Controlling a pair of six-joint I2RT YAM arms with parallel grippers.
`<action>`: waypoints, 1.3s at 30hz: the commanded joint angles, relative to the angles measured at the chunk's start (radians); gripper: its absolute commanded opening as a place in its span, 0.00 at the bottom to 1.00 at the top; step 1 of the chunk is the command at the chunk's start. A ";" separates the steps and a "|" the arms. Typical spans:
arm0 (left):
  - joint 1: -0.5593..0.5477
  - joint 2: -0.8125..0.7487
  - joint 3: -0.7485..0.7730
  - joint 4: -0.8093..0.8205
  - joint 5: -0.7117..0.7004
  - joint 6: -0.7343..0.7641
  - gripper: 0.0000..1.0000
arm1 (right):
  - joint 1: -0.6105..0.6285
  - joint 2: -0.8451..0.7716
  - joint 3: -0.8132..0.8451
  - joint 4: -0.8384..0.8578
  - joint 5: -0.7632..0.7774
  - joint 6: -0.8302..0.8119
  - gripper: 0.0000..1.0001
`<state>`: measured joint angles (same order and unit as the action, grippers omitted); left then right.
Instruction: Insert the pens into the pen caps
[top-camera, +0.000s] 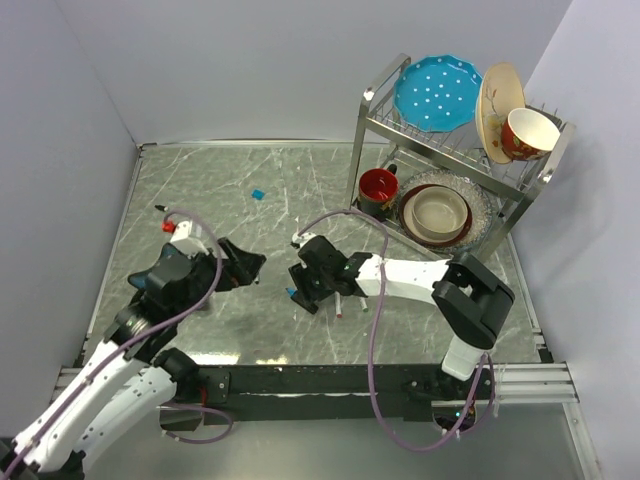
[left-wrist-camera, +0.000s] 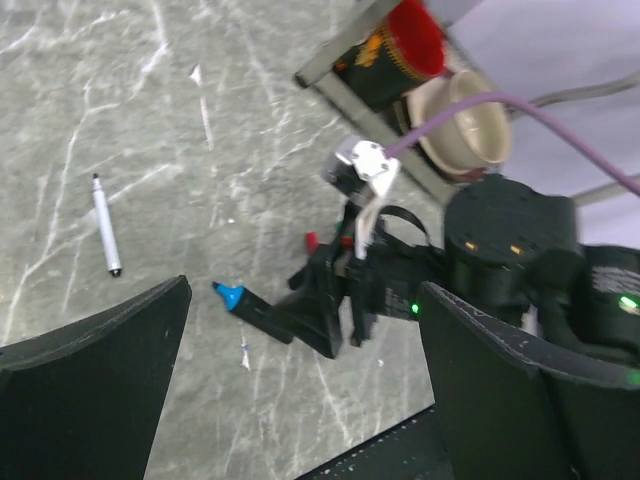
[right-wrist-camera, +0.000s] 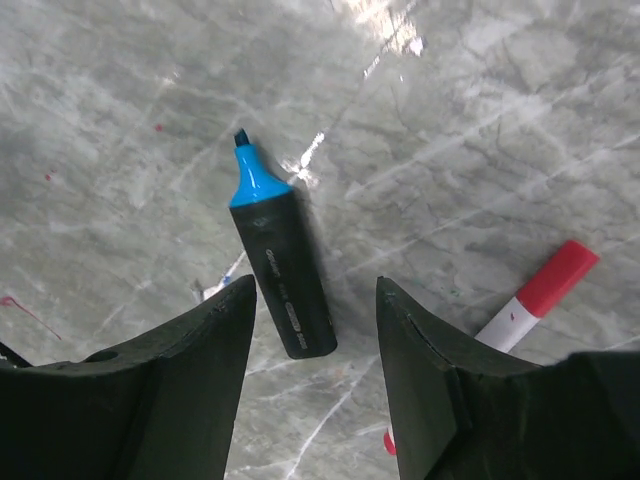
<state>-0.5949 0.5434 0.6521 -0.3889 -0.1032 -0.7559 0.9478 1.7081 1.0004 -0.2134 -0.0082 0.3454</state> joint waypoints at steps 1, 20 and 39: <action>0.000 -0.082 -0.031 0.032 0.043 -0.003 0.99 | 0.026 -0.008 0.004 0.043 0.036 -0.017 0.58; 0.000 -0.007 -0.153 0.102 0.045 -0.224 0.86 | 0.140 0.012 -0.083 0.034 0.203 0.078 0.23; 0.000 0.285 -0.353 0.541 0.246 -0.336 0.72 | 0.180 -0.343 -0.280 0.313 0.182 0.244 0.00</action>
<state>-0.5953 0.7834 0.3065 -0.0093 0.0856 -1.0645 1.1118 1.4284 0.7132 0.0132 0.1776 0.5579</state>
